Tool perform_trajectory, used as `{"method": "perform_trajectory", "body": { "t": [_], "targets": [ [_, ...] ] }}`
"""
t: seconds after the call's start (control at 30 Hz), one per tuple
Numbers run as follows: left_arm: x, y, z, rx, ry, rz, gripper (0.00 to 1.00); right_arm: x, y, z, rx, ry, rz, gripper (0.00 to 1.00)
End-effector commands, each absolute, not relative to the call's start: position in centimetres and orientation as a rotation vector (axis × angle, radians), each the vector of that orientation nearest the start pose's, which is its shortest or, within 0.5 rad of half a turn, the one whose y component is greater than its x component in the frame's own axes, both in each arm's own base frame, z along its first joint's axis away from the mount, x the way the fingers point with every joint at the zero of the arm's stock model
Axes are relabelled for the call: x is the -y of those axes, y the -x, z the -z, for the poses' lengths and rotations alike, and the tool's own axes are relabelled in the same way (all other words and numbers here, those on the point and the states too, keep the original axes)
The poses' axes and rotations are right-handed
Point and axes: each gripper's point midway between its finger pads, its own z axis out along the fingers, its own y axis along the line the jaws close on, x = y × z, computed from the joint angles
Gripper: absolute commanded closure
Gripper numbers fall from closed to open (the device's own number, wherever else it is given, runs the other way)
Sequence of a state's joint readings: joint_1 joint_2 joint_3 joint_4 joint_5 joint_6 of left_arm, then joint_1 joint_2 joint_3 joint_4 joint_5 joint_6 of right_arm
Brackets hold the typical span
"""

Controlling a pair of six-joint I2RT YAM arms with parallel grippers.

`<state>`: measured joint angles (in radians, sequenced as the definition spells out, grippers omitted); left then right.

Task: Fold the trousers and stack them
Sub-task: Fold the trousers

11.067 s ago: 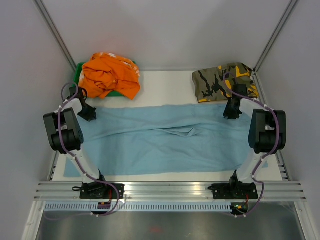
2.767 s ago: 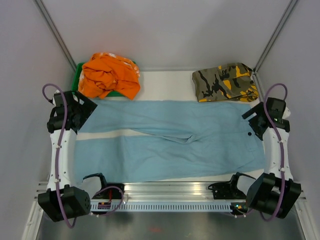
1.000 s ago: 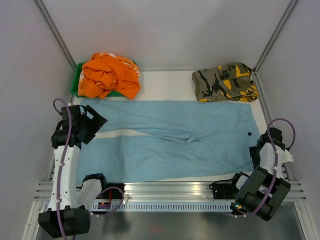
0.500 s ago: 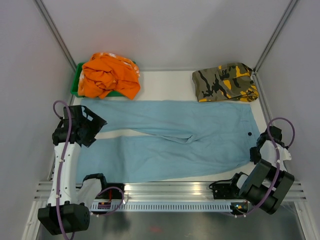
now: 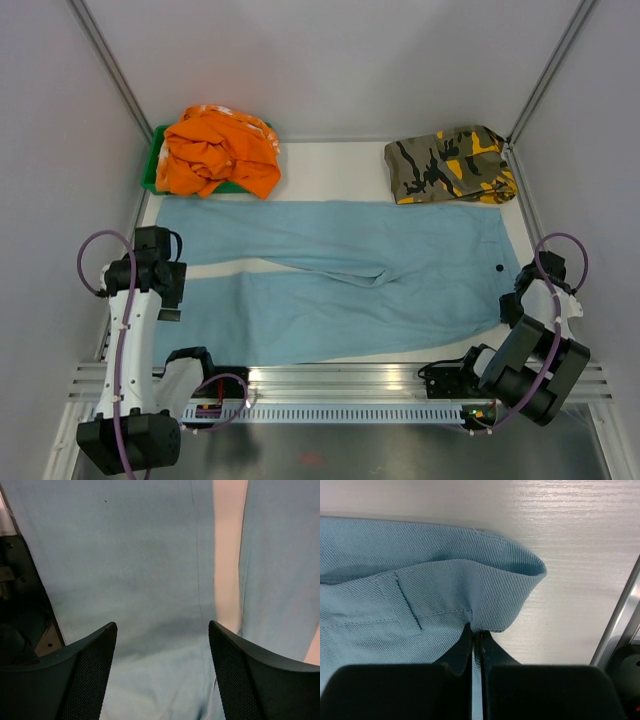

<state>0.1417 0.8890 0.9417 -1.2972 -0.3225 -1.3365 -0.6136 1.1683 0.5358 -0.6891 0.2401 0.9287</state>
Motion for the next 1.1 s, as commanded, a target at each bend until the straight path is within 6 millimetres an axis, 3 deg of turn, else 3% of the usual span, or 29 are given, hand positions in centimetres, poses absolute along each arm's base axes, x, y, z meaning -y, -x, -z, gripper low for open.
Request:
{"method": "perform_trajectory", "body": {
  "t": [0.0, 0.17, 0.2, 0.4, 0.43, 0.5, 0.53, 0.57, 0.63, 0.67, 0.73, 0.93, 1.07],
  "targets": [
    [-5.4, -10.1, -12.9, -1.825, 2.113, -0.465, 0.21, 9.4, -13.5, 1.4, 2.395, 2.268, -0.259, 0.99],
    [-5.3, -9.4, -9.0, -1.801, 2.311, -0.633, 0.20, 9.3, -13.8, 1.7, 2.395, 2.206, -0.235, 0.99],
    [-5.7, -10.2, -8.6, -1.779, 2.322, -0.613, 0.20, 9.3, -13.9, 1.7, 2.395, 2.201, -0.228, 0.99],
    [-10.2, -12.0, -7.9, -1.652, 2.425, -0.597, 0.20, 9.1, -14.5, 1.7, 2.404, 2.230, -0.183, 1.00],
    [-11.4, -11.3, -7.9, -1.573, 2.498, -0.611, 0.19, 9.1, -14.6, 1.6, 2.406, 2.237, -0.174, 1.00],
    [-12.7, -10.2, -7.5, -1.608, 2.529, -0.623, 0.19, 9.1, -14.5, 1.4, 2.412, 2.251, -0.174, 1.00],
    [-14.2, -9.1, -7.2, -1.501, 2.611, -0.608, 0.19, 9.0, -14.4, 1.4, 2.414, 2.250, -0.177, 0.99],
    [-14.4, -8.2, -6.7, -1.561, 2.619, -0.583, 0.19, 9.1, -14.4, 1.4, 2.416, 2.253, -0.184, 1.00],
    [-16.5, -6.4, -6.1, -1.502, 2.643, -0.544, 0.20, 9.3, -14.2, 1.4, 2.417, 2.253, -0.206, 1.00],
    [-16.5, -6.1, -5.5, -1.505, 2.655, -0.495, 0.20, 9.2, -14.1, 1.5, 2.413, 2.248, -0.208, 1.00],
    [-16.9, -5.7, -5.2, -1.517, 2.646, -0.489, 0.22, 9.2, -14.1, 1.4, 2.412, 2.247, -0.208, 1.00],
    [-18.2, -7.6, -4.4, -1.558, 2.398, -0.391, 0.32, 9.8, -14.4, 0.7, 2.418, 2.219, -0.239, 0.99],
    [-18.6, -8.2, -3.8, -1.547, 2.336, -0.366, 0.33, 9.9, -14.4, 0.8, 2.412, 2.216, -0.243, 0.99]
  ]
}}
